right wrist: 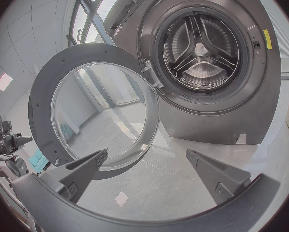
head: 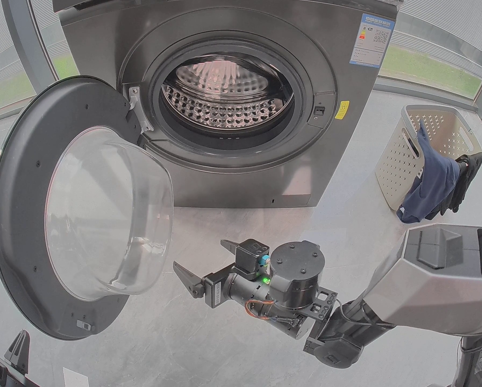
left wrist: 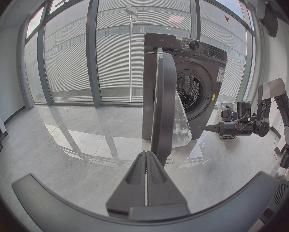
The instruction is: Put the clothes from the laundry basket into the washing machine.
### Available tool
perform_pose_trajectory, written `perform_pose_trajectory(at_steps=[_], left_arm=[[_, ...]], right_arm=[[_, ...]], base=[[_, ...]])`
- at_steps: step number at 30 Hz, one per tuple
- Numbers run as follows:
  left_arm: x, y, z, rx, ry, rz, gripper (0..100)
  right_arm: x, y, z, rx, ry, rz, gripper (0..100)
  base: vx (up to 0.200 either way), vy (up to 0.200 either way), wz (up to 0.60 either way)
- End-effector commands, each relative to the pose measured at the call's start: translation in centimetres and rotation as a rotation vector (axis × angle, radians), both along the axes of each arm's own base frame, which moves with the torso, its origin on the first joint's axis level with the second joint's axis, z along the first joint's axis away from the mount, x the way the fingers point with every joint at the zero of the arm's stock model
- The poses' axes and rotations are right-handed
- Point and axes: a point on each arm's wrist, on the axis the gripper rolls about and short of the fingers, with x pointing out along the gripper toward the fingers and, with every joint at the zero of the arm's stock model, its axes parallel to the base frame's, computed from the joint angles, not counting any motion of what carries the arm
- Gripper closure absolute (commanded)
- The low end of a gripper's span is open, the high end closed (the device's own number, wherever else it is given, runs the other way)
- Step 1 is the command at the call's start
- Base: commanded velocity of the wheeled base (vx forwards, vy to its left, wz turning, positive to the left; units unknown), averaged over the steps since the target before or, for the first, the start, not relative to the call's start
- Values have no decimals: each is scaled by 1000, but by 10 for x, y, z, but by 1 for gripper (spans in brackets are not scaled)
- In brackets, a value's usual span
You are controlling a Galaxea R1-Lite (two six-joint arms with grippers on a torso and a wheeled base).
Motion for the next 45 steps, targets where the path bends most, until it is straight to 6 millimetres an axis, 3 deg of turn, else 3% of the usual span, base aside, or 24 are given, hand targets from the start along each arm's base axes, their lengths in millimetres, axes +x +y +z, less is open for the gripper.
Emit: perform_pose_trajectory(at_steps=[1,13,20,27,31,36,37,38,39,43,44,45], left_arm=[[0,0,-5,0,1,0,100],[0,0,-5,0,1,0,100],[0,0,-5,0,1,0,100],[0,0,-5,0,1,0,100],[0,0,-5,0,1,0,100],[0,0,-5,0,1,0,100],[0,0,-5,0,1,0,100],[0,0,-5,0,1,0,100],[0,0,-5,0,1,0,100],[0,0,-5,1,1,0,100],[0,0,-5,1,1,-1,100],[0,0,-5,4,1,0,100]], right_arm=[[9,3,1,12,-9,-12,0],[38,58,-18,26,-18,11,0],[41,91,-18,78,-49,43,0],[52,95,-2,155,-89,18,0],[54,78,13,161,-86,-26,0],[50,39,36,131,-68,-71,0],[44,20,47,124,-71,-89,0],[43,18,48,124,-73,-91,0],[35,-7,57,111,-69,-112,0],[9,-68,60,42,-45,-170,0],[6,-75,60,39,-45,-177,0],[-2,-98,63,46,-56,-208,0]], base=[[0,0,0],[0,0,0],[0,0,0],[0,0,0],[0,0,0],[0,0,0],[0,0,0],[0,0,0],[0,0,0],[0,0,0],[0,0,0],[0,0,0]])
